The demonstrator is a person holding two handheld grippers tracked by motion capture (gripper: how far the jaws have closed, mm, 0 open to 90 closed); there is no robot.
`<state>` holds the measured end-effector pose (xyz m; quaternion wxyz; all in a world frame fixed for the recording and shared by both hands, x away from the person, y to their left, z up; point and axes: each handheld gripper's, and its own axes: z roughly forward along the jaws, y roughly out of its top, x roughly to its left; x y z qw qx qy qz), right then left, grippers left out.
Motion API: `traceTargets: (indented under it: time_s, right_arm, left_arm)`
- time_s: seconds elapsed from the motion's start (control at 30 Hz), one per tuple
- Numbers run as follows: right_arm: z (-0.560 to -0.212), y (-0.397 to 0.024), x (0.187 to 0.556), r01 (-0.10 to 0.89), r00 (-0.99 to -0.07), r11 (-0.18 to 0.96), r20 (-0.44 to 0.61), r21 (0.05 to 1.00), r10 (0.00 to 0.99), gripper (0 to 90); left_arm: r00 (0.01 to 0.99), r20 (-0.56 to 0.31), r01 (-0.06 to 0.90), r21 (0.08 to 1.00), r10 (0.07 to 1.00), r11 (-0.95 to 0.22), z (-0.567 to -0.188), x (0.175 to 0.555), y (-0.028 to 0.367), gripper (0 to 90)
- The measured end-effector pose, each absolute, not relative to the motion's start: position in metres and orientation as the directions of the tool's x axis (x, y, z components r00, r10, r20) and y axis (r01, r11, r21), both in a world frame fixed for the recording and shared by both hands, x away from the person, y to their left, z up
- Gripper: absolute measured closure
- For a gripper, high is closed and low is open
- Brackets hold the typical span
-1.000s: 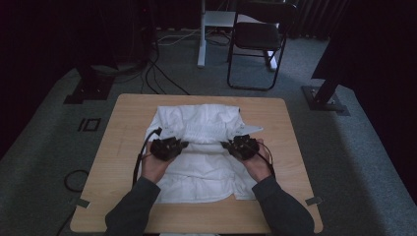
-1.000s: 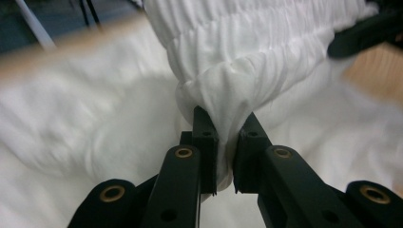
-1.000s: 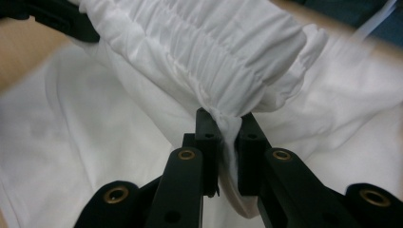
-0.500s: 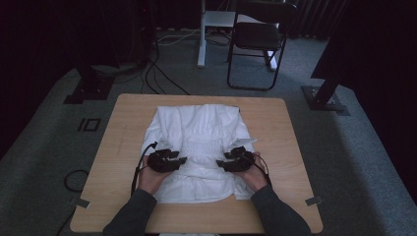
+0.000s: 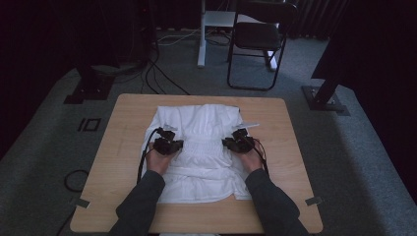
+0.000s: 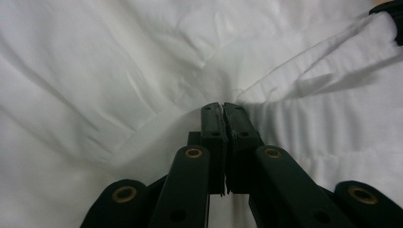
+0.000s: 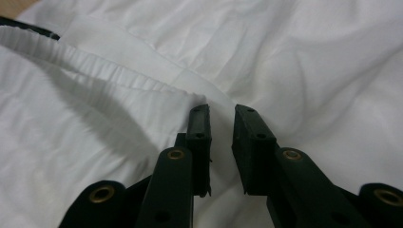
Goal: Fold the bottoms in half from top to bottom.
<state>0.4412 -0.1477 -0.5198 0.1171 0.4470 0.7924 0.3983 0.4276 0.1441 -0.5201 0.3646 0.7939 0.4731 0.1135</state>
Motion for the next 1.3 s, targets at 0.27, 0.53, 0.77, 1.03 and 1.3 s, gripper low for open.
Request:
traceTargets:
  time_s: [0.27, 0.53, 0.77, 1.03, 1.3]
  right_arm:
    - [-0.522, -0.155, 0.413, 0.594, -0.636, 0.269, 0.238, 0.758, 0.734, 70.1]
    - [-0.509, -0.165, 0.385, 0.525, -0.672, 0.277, 0.193, 0.805, 0.715, 65.9]
    - [-0.501, -0.142, 0.373, 0.482, -0.731, 0.348, 0.150, 0.804, 0.666, 64.7]
    - [-0.540, -0.122, 0.344, 0.490, -0.795, 0.535, 0.101, 0.688, 0.598, 74.4]
    - [-0.517, -0.133, 0.361, 0.465, -0.775, 0.484, 0.076, 0.741, 0.627, 59.7]
  left_arm:
    - [0.649, -0.188, 0.591, 0.734, 0.737, -0.334, -0.529, 0.383, 0.141, 79.2]
    - [0.731, -0.179, 0.543, 0.737, 0.659, -0.402, -0.533, 0.354, 0.140, 76.2]
    - [0.753, -0.152, 0.530, 0.717, 0.640, -0.454, -0.534, 0.341, 0.139, 75.2]
    - [0.762, -0.154, 0.524, 0.718, 0.629, -0.459, -0.533, 0.332, 0.145, 70.8]
    - [0.682, -0.082, 0.503, 0.774, 0.726, -0.385, -0.509, 0.366, 0.156, 61.7]
